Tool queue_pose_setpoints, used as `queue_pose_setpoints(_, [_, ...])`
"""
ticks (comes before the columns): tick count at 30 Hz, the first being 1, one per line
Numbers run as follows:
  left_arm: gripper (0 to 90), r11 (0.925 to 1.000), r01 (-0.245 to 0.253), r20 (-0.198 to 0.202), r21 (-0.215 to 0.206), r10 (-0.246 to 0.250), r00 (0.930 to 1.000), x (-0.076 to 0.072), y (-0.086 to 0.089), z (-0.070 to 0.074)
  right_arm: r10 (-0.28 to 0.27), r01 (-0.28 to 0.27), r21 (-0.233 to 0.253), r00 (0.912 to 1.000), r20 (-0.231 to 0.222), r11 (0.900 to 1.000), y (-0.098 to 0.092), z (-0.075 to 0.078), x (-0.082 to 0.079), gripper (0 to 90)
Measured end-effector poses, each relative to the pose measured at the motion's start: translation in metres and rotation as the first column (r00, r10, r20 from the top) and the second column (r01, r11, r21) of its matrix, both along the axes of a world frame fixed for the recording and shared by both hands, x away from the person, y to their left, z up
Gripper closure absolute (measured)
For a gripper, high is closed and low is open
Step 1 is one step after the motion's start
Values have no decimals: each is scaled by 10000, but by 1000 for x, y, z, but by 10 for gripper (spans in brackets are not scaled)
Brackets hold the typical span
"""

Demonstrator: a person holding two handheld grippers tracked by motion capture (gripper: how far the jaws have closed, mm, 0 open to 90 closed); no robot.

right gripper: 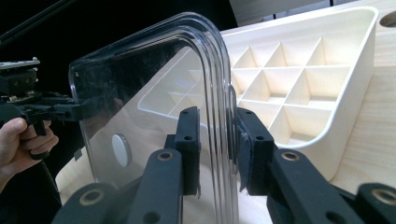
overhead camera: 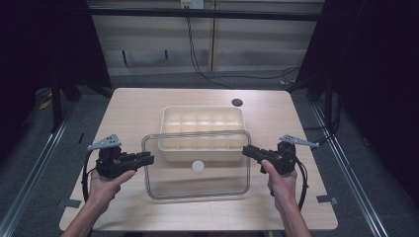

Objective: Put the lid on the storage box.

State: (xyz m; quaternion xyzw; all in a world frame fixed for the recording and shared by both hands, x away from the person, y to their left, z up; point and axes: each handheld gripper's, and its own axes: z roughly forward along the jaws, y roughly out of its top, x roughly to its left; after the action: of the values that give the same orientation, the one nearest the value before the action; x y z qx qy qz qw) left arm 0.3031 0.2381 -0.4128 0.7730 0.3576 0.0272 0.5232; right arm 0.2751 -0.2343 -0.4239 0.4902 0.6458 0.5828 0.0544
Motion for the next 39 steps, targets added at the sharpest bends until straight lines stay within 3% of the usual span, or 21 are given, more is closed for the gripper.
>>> queue_pose_setpoints(8, [713,10000,78,292,-45,-77,9995,5,-4,11,-121,122,-42,9996,256,9999,-3,8,3,732])
queue_pose_setpoints(11, [713,9998,169,337,-65,-167,9993,7,-3,14,-87,88,-77,9999,122,9999,-4,11,5,729])
queue_pose_setpoints(25, [709,9999,-165,431,-44,166,9989,23,-7,29,-211,219,-237,9993,318,9995,-2,29,21,729])
queue_pose_setpoints(39, [710,9995,-234,847,-207,251,9961,38,-11,49,-469,467,56,9979,441,9989,-6,41,39,718])
